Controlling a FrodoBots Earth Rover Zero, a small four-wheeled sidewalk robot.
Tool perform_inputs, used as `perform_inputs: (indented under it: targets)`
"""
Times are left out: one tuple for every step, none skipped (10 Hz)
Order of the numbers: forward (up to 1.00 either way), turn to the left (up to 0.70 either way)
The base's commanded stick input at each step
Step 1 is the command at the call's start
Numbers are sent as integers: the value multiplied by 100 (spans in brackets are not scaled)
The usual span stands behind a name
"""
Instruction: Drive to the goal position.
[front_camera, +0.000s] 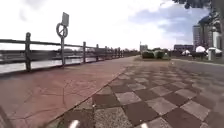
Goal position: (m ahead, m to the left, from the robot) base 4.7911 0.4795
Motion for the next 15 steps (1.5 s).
perform_inputs:
  targets:
    - [100, 0]
    - [100, 0]
    - [100, 0]
    - [100, 0]
    - [100, 0]
    - [100, 0]
    - [100, 0]
    - [100, 0]
    - [100, 0]
    - [100, 0]
    - [100, 0]
    - [100, 0]
    - [100, 0]
    - [100, 0]
    - [100, 0]
